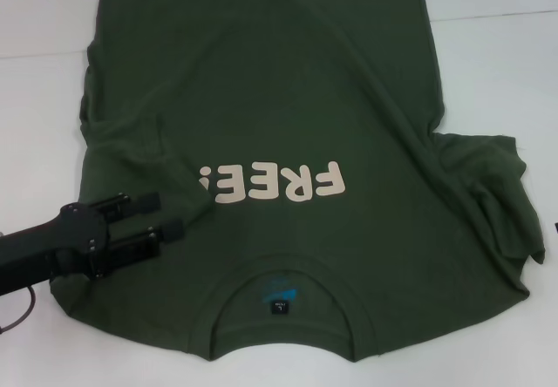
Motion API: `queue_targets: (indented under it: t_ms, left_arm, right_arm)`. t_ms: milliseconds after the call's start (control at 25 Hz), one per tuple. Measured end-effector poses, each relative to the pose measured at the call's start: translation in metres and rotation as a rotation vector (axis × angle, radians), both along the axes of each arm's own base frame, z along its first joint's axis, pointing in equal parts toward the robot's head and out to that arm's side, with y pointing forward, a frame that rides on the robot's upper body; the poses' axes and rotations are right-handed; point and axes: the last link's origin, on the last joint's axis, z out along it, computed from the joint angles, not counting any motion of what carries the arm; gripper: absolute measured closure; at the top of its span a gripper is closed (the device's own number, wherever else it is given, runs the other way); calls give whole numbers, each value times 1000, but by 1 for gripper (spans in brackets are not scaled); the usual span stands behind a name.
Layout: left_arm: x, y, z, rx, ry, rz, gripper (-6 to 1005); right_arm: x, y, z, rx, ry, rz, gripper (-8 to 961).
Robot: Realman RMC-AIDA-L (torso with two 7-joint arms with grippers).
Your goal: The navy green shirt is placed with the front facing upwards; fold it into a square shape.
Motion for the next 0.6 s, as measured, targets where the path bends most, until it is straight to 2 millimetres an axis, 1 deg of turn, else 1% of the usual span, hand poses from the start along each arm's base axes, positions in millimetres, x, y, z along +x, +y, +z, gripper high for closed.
queue_targets:
  t_ms: [80,280,600]
  left_arm:
    - [0,0,0,1,1,1,276]
    - [-1,0,1,9,-2,6,277]
    - [-3,0,2,25,-7,20,278]
  right_arm:
    - [2,0,1,8,-5,-15,86]
    - [13,3,2,30,-63,-95,87]
    - [14,12,-9,28,-42,-142,89]
